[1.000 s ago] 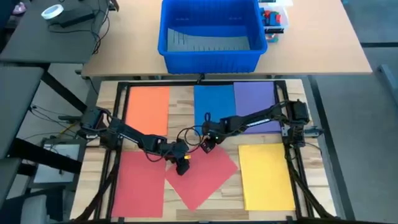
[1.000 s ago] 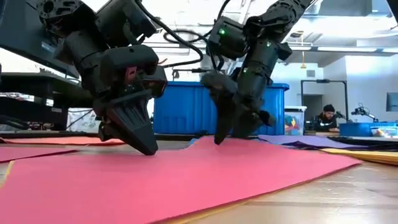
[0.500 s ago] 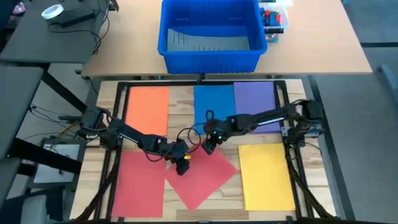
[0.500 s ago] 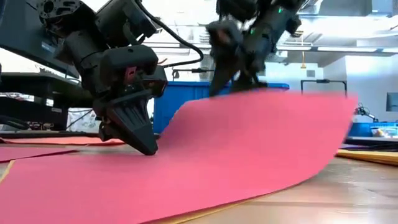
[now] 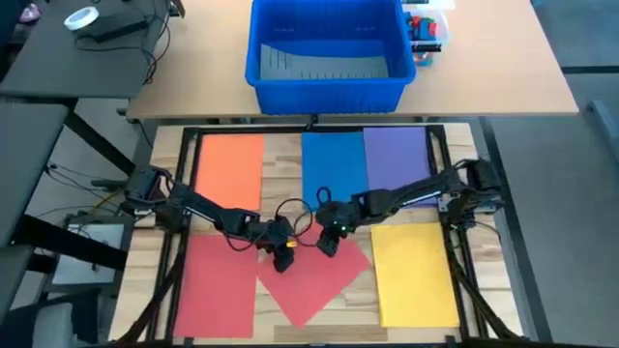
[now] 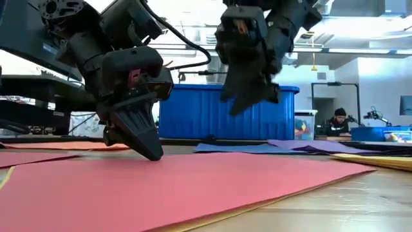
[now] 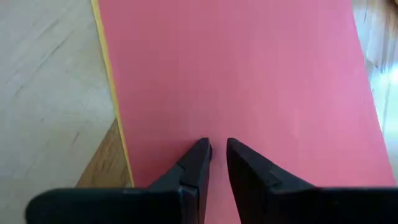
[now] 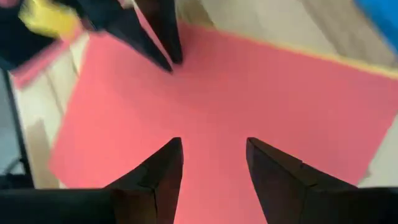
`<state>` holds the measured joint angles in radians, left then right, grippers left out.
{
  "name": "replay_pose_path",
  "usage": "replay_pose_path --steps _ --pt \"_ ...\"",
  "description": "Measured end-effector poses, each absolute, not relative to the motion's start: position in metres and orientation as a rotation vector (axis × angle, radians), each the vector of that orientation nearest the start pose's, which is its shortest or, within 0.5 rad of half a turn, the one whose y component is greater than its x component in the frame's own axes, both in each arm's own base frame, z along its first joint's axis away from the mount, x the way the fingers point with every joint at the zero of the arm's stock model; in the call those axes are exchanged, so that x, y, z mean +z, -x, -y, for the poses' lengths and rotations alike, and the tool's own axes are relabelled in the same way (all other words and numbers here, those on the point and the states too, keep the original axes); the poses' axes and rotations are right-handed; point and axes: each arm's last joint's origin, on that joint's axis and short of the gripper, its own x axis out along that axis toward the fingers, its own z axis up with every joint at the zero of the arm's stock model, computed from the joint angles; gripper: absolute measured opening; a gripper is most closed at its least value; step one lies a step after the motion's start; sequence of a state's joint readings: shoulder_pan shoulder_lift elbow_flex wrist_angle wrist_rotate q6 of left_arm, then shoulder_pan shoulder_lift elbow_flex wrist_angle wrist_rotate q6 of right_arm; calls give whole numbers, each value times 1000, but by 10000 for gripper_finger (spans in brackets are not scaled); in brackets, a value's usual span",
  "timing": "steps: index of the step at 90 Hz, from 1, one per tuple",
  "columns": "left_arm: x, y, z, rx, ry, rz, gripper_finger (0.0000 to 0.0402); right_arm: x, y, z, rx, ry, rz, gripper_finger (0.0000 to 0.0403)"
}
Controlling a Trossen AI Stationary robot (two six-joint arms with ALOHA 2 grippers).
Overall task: Organize paper
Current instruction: Stack the red paper on top of the other red paper
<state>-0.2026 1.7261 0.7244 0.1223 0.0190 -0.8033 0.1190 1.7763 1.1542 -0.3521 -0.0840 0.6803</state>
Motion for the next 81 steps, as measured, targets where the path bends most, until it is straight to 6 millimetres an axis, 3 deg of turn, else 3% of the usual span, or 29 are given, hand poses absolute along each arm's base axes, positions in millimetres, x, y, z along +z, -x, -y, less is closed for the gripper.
replay_pose_path --steps 19,30,42,70,81 --pt "141 -309 57 93 632 -848 43 189 -345 -33 -272 -645 -1106 165" --pt "151 -316 47 114 589 -840 43 188 -339 -37 -317 -630 -1146 166" --pt "152 -318 36 153 563 -867 43 182 -337 -38 -424 -621 -1133 166" --pt "156 -326 31 180 548 -761 42 161 -336 3 -565 -810 -999 166" --pt "145 -333 31 211 593 -742 42 154 -334 10 -593 -863 -959 166"
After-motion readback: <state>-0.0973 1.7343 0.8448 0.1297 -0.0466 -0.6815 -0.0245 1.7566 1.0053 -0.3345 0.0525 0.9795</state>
